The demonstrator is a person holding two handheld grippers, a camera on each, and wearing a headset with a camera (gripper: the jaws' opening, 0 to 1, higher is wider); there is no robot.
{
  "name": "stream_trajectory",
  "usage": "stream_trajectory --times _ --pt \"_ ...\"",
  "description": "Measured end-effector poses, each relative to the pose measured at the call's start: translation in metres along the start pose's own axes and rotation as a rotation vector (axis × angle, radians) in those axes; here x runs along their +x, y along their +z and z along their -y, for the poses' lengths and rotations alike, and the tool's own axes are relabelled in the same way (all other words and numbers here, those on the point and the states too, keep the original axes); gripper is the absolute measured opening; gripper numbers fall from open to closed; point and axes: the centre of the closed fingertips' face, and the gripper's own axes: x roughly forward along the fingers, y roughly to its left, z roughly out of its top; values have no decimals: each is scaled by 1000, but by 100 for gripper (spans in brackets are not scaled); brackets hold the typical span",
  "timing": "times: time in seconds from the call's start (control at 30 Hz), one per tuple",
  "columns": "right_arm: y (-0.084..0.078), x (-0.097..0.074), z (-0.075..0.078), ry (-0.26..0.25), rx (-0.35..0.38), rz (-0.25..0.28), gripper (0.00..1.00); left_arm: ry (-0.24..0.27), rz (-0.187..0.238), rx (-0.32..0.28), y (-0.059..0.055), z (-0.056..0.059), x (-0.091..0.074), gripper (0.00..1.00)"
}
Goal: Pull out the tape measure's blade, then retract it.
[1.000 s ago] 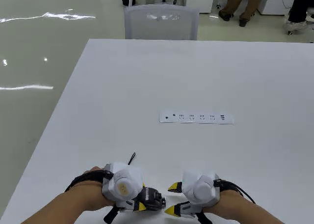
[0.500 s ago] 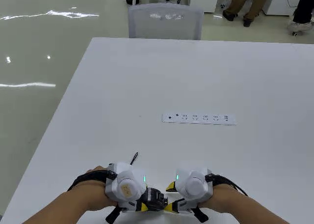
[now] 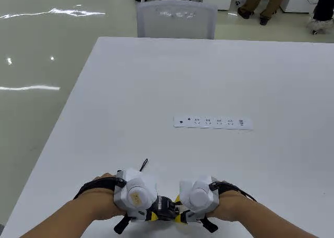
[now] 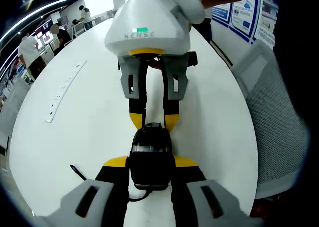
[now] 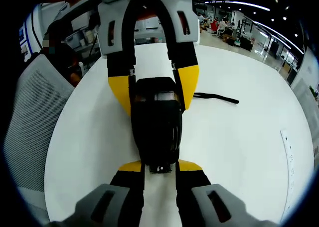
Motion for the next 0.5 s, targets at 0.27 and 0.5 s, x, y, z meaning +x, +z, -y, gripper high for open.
stream_trajectory --times 0.27,0.5 --pt "-9 2 3 -17 46 -49 15 4 -2 0 1 1 -1 27" --pt "-5 -4 -3 4 15 -105 11 5 -21 -6 0 1 -1 26"
